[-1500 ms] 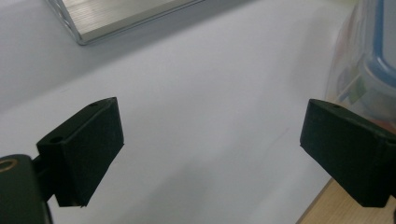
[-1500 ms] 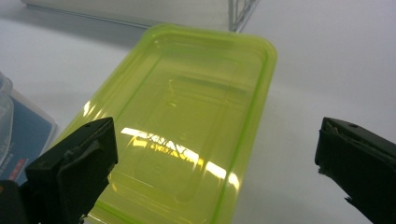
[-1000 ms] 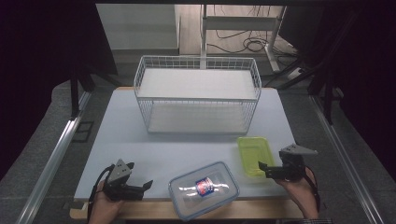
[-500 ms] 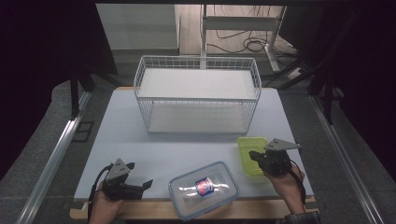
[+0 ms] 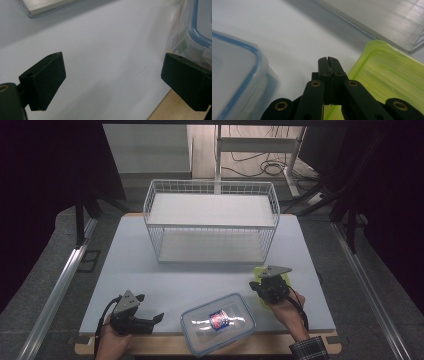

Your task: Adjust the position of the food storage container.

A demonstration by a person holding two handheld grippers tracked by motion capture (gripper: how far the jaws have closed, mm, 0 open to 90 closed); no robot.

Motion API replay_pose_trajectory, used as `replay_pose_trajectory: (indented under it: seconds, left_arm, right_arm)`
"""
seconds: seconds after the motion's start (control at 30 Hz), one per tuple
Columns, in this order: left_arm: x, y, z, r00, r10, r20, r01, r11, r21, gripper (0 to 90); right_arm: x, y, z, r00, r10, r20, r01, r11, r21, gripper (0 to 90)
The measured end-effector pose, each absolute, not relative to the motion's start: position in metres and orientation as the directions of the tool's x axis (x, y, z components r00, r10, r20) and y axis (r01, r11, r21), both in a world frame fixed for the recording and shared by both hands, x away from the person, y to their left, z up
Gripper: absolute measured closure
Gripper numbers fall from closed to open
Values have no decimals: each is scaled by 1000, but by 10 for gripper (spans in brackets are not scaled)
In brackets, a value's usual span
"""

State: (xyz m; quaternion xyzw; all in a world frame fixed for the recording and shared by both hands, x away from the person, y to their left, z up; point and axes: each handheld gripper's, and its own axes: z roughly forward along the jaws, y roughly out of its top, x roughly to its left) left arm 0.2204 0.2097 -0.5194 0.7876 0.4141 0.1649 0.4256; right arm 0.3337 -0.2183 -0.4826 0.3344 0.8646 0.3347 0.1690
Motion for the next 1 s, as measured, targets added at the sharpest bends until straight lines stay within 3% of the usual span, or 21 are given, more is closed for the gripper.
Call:
replay_pose_trajectory:
  seconds: [0.5,0.6,0.73,0.8,0.83,0.87,0.93,1.0]
  left_arm:
    - [220,202,-520,608,789,-87,531,-323,784,61]
    - [220,201,-519,606,789,-101,539,-314,782,98]
    - [211,196,-513,634,764,-125,526,-307,793,238]
    - [206,189,-511,656,742,-138,519,-310,797,389]
    - [204,187,-511,663,737,-132,513,-319,797,389]
    - [200,183,-510,675,728,-119,503,-335,797,500]
    - [195,179,-509,687,719,-109,493,-351,796,552]
    - [189,176,-509,704,696,-142,497,-339,799,663]
  right_arm:
    - [341,-257,-481,-631,773,-73,535,501,680,892]
    - [335,-263,-478,-622,781,-64,538,486,689,893]
    - [323,-262,-475,-639,768,-42,533,482,695,893]
    - [307,-259,-475,-673,739,-27,520,500,692,893]
    - [307,-259,-475,-673,739,-27,520,500,692,893]
    - [298,-256,-476,-693,721,-9,522,510,684,893]
    - [295,-255,-476,-698,716,-8,522,515,680,893]
    - [285,-253,-477,-715,699,3,518,527,674,893]
